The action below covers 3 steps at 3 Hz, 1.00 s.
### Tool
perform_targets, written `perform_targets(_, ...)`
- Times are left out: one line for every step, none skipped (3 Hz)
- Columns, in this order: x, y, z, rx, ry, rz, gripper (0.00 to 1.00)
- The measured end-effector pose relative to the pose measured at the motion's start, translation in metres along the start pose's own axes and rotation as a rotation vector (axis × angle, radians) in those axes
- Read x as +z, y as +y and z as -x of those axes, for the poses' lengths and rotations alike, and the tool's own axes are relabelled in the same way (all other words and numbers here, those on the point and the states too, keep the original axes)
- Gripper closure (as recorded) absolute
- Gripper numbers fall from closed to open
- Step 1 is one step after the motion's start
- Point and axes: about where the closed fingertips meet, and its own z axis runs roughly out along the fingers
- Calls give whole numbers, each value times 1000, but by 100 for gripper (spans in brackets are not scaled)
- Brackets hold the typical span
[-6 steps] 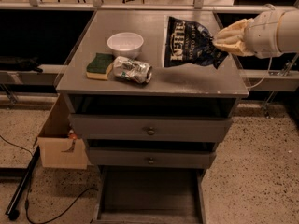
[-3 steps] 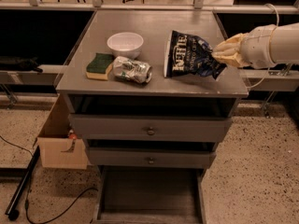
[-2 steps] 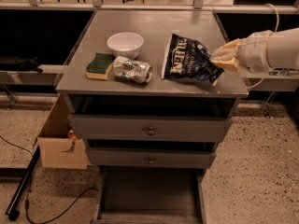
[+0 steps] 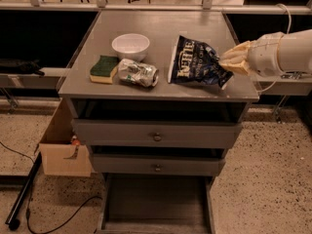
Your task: Pick blue chip bag from bottom drawer and place on counter
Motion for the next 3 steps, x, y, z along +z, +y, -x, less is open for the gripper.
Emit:
perform_targets(0, 0, 0, 0, 0, 0, 37)
perform_targets(0, 0, 0, 0, 0, 0, 13)
perform_targets(0, 0, 0, 0, 0, 0, 0)
